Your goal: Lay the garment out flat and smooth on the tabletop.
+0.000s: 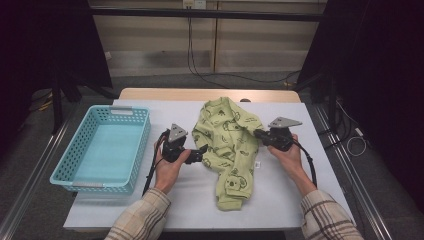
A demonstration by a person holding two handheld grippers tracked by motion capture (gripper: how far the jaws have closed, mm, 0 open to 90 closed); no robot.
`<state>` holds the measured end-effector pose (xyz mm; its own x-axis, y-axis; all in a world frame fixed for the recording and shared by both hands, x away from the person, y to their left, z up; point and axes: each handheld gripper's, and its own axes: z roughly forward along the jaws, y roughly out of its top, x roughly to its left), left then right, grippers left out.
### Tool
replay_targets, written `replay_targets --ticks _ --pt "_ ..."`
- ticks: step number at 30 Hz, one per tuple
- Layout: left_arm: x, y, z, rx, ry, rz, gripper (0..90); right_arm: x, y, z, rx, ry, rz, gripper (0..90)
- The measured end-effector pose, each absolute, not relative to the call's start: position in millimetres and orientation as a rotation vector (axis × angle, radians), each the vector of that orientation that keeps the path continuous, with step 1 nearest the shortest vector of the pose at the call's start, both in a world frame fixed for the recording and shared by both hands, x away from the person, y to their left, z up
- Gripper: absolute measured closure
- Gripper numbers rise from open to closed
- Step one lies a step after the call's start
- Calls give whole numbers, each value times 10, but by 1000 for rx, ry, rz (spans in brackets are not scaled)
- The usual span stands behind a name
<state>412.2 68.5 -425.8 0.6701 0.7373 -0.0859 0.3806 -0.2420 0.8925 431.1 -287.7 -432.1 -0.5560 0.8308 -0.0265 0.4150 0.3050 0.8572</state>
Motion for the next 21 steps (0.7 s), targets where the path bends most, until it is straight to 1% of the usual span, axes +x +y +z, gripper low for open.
replay_targets --ticks 1,2,3,6,7,8,13,19,21 --pt "4129 704 -4252 1903 867 452 52 4310 -2994 -4236 1143 2043 1214 844" --pt "4123 674 -4266 1859 889 436 53 4310 -3051 -4192 1155 2015 1228 844" --pt "4122 668 -4267 1857 887 432 53 4310 -3051 -4192 1155 2015 1228 844" --pt "4115 654 -4260 1863 873 441 53 4307 -3276 -4028 1207 1896 1281 845" --pt "4113 649 -4260 1863 870 437 53 4307 -3276 -4028 1207 1896 1281 845" --pt "4115 643 -4264 1863 864 433 53 4324 -3387 -3948 1219 1835 1305 845" --pt "4115 627 -4267 1873 864 437 53 4399 -3594 -3768 1250 1745 1302 846" --pt "4136 563 -4295 1887 864 439 45 4522 -3768 -3736 1294 1703 1254 846" --pt "4164 519 -4314 1907 855 415 50 4564 -3782 -3816 1309 1720 1228 845"
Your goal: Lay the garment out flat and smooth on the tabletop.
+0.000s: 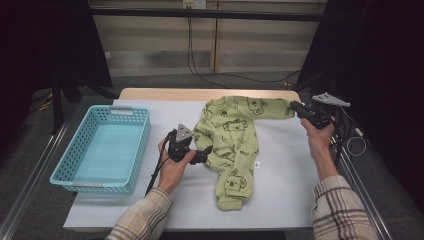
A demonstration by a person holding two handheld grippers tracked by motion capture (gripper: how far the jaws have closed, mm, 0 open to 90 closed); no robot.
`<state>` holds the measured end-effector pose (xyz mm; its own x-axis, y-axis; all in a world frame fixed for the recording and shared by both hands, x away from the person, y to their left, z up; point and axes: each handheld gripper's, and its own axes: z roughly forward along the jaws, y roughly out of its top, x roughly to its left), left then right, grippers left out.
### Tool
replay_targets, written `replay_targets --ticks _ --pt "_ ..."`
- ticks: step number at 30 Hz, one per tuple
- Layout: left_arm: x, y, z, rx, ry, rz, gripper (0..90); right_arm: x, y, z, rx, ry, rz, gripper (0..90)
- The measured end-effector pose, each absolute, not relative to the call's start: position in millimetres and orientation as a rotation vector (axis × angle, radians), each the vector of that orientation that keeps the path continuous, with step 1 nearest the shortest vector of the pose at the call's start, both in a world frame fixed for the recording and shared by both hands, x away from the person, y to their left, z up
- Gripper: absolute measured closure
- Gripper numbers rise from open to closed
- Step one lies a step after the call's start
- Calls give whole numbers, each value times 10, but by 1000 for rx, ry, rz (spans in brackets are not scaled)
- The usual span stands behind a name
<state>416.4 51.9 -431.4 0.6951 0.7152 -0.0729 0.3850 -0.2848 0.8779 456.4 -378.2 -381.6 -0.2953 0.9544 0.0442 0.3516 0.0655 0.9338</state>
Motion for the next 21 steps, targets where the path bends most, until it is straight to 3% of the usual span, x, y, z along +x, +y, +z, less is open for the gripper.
replay_targets --ticks 7,9,21 --pt "4234 388 -4384 1931 792 381 99 4537 -3832 -3962 1332 1722 1211 845" --pt "4256 361 -4402 1947 781 332 98 4531 -3866 -3971 1344 1712 1208 845" --pt "4256 331 -4378 1956 747 342 84 4598 -4279 -4151 1438 1655 1114 842"
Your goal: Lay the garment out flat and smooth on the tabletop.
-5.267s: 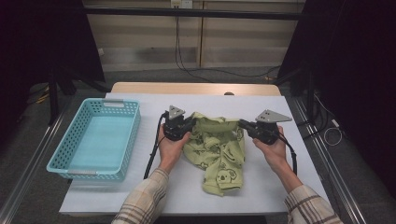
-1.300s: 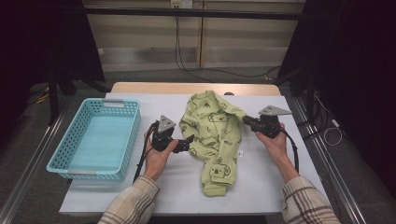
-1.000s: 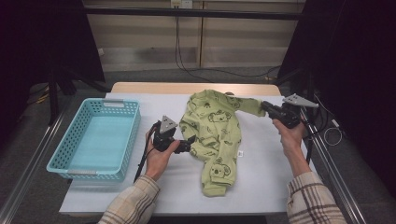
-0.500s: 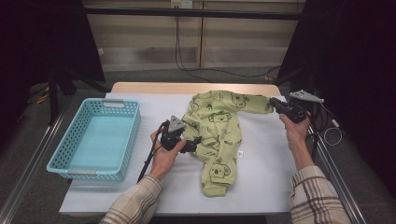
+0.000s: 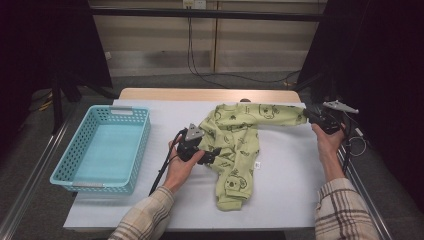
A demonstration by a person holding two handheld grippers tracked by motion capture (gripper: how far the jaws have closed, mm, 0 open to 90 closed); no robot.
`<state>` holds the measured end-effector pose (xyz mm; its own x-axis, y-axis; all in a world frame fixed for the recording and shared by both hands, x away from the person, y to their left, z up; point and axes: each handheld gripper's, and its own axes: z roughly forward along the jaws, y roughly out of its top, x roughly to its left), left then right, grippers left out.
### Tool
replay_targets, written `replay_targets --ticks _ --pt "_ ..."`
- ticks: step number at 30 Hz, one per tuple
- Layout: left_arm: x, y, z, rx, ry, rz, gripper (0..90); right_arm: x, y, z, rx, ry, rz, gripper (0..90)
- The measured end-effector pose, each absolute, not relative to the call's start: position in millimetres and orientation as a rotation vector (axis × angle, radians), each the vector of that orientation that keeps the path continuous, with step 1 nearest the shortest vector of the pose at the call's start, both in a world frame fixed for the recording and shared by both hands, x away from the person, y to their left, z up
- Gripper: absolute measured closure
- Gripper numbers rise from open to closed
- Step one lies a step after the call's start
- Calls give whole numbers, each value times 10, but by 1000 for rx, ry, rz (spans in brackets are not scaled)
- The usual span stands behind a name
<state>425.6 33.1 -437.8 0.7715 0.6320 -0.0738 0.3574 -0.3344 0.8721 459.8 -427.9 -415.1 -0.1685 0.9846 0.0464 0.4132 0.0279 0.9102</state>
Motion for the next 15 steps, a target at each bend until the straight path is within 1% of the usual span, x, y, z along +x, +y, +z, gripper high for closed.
replay_targets --ticks 5,7,8,9,10,11,12,13,15 --pt "4246 355 -4354 1954 743 338 81 4619 -4326 -4170 1436 1652 1064 837" --pt "4249 365 -4347 1960 739 341 81 4624 -4333 -4175 1434 1652 1066 822" --pt "4248 365 -4346 1951 744 336 81 4623 -4326 -4181 1430 1657 1065 791" --pt "4248 367 -4346 1949 748 336 81 4617 -4303 -4181 1432 1651 1056 728" --pt "4246 367 -4345 1951 752 336 81 4617 -4303 -4181 1432 1651 1056 728" --pt "4244 369 -4343 1953 756 340 78 4590 -4288 -4156 1431 1641 1069 617" --pt "4244 374 -4338 1951 760 340 78 4590 -4288 -4156 1431 1641 1069 617" --pt "4244 380 -4332 1950 766 342 75 4566 -4279 -4140 1430 1635 1089 568" --pt "4243 403 -4313 1955 774 344 74 4472 -4206 -4097 1402 1654 1106 528"
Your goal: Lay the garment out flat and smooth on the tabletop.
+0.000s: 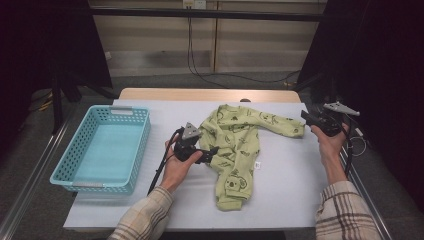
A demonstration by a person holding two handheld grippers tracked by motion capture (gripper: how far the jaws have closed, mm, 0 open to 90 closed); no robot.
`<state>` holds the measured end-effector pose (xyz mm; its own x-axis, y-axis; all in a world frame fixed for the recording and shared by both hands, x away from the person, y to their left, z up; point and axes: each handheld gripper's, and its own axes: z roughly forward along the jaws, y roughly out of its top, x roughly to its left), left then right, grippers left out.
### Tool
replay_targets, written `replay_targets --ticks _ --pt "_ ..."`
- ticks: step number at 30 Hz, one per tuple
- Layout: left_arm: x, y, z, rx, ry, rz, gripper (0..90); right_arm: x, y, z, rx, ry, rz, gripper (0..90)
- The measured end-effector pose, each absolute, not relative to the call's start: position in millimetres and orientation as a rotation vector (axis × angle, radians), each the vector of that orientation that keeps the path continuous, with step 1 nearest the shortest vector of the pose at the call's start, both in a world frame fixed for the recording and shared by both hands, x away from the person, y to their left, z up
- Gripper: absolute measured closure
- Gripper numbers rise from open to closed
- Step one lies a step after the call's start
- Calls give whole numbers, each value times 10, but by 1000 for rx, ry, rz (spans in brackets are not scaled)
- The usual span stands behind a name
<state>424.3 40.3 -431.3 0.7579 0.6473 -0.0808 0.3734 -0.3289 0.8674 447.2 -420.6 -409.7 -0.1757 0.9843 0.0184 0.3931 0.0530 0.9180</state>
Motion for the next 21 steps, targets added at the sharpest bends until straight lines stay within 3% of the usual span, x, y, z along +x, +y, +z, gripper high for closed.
replay_targets --ticks 13,21 --pt "4192 473 -4253 1948 776 307 74 4040 -3879 -4066 1320 1739 1160 363" --pt "4144 427 -4268 1968 765 306 135 3698 -3613 -4071 1234 1784 1210 274"
